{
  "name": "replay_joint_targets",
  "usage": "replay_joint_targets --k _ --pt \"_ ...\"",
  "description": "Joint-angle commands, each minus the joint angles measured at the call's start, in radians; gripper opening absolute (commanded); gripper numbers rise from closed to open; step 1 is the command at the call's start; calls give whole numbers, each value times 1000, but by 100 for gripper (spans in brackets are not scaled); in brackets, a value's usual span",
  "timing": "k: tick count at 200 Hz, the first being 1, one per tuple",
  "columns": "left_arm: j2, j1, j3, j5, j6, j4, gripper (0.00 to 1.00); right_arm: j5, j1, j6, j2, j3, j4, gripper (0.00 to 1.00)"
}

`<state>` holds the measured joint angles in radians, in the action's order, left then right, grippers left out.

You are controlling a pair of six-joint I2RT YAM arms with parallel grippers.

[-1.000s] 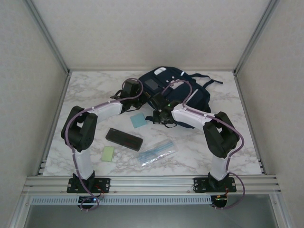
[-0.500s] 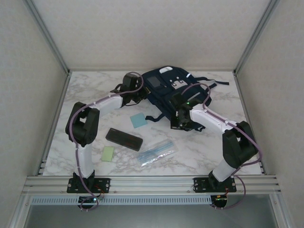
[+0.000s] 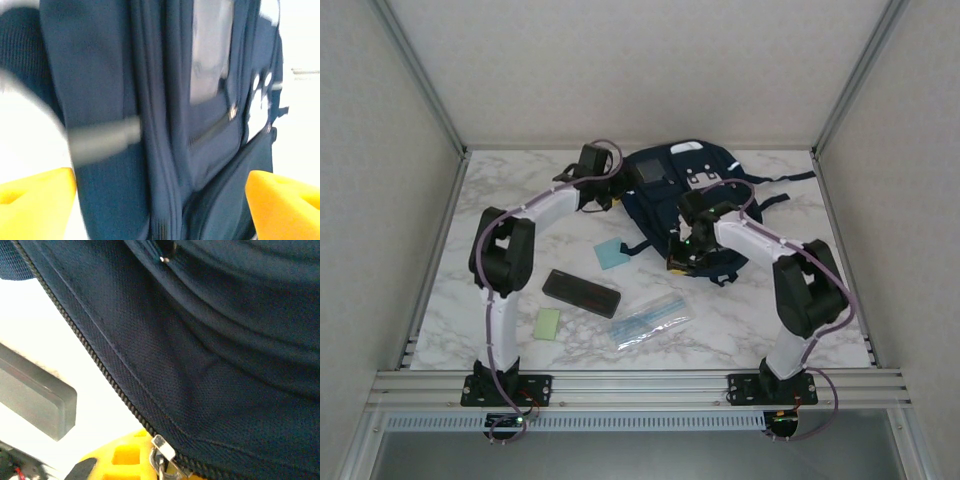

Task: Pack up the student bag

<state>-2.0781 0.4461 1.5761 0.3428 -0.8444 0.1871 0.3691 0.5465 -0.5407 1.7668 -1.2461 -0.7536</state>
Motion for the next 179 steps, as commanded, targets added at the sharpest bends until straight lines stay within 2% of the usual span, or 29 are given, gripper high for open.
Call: replay_joint_targets --k 1,34,52,60,70,95,110,136,179 --pt "154 79 -150 42 -22 45 88 121 4 -15 38 -90 10 0" --pt "219 147 -346 56 -157 -51 86 137 4 -20 55 -121 -20 0" --pt "188 167 -341 53 -167 -67 82 149 4 -32 36 -106 -28 0" --pt "167 174 -320 51 -169 -70 75 164 5 -41 23 -97 -27 0" --pt "136 179 -294 39 -173 -95 60 186 5 -52 12 -85 -26 0" --pt "78 181 -231 3 -184 -129 0 229 5 -36 -5 -57 -73 0" --pt "72 180 -205 -24 -155 -116 0 209 5 24 -13 -36 -159 0" --pt "95 157 -181 -73 -53 -38 0 84 -15 127 -48 20 -306 0" --pt "128 81 -149 -63 173 116 0 -63 -143 200 -116 73 -401 0"
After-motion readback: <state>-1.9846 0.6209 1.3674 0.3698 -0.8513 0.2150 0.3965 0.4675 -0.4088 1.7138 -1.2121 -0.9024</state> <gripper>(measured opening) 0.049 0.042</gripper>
